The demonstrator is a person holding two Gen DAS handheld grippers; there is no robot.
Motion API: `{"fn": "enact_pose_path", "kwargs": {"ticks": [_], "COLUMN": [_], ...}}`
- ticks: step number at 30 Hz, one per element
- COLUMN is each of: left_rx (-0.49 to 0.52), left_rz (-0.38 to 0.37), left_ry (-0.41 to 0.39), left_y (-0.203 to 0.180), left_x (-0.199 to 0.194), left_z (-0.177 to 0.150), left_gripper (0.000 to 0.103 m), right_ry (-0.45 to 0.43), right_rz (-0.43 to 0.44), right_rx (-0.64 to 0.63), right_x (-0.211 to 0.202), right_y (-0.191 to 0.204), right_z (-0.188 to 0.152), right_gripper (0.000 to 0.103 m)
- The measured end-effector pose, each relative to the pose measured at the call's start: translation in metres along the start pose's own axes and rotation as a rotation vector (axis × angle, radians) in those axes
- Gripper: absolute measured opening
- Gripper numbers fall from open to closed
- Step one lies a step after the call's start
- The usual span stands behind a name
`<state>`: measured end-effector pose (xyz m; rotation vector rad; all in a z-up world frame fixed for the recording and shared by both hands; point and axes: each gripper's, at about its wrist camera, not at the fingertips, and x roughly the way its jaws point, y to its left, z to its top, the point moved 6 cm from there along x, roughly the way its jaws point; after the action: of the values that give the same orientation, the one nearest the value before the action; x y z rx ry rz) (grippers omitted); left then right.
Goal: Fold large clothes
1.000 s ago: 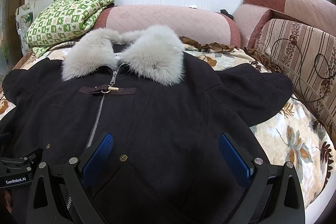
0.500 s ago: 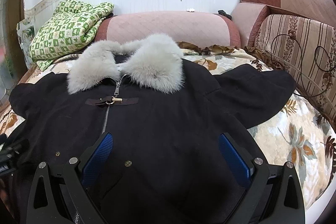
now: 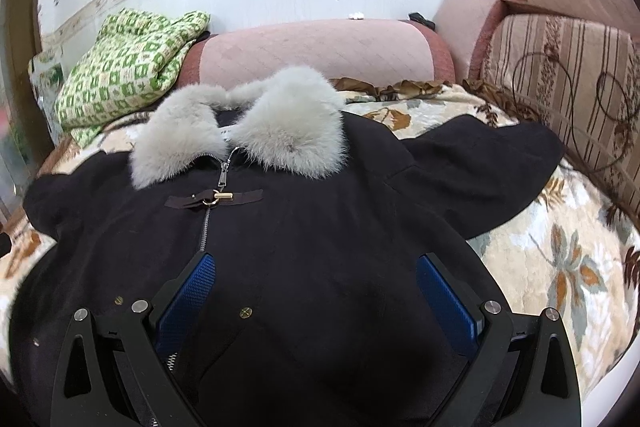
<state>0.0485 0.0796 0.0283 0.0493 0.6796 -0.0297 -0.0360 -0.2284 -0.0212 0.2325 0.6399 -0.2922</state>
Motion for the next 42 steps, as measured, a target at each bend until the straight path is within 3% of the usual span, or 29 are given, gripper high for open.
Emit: {"fn": "enact_pose_path", "kwargs": {"ticks": [3,5,7,11,16,22,26,34,38,42], "left_rx": [-0.002,-0.015,-0.028,-0.049,-0.038,-0.012,-0.123,-0.235,-0.220,-0.196], "left_rz": [0.056,0.039,0.005,0.004,-0.005,0.083,0.066,0.271,0.360,0.372], "left_ry": [-0.096,-0.132,-0.122,-0.069,-0.060,-0.056,-0.014,0.007,-0.004,0.018], "left_y": [0.011,0.016,0.020,0.030,0.034,0.050,0.086,0.165,0.180,0.187], "left_x": [-0.003,0.002,0.013,0.041,0.060,0.076,0.093,0.116,0.120,0.132], "left_z": [0.018,0.031,0.043,0.058,0.058,0.053,0.055,0.058,0.054,0.056], "left_gripper": [0.103,0.103,0.103,0.103,0.103,0.103,0.103,0.103,0.103,0.103], "right_ry": [0.003,0.004,0.012,0.023,0.035,0.054,0.057,0.058,0.067,0.068], "right_rz": [0.021,0.030,0.033,0.033,0.024,0.005,-0.003,-0.019,-0.026,-0.031], "right_rx": [0.037,0.044,0.038,0.013,-0.024,-0.039,-0.047,-0.079,-0.103,-0.113], "right_x": [-0.003,-0.002,0.000,0.007,0.012,0.019,0.021,0.023,0.026,0.027], "right_y": [-0.008,-0.011,-0.011,-0.007,-0.001,0.000,0.001,0.007,0.012,0.015], "right_z": [0.003,0.003,0.002,-0.001,-0.005,-0.009,-0.011,-0.015,-0.018,-0.019], "right_gripper": [0.102,0.102,0.102,0.102,0.102,0.102,0.102,0.102,0.102,0.102]}}
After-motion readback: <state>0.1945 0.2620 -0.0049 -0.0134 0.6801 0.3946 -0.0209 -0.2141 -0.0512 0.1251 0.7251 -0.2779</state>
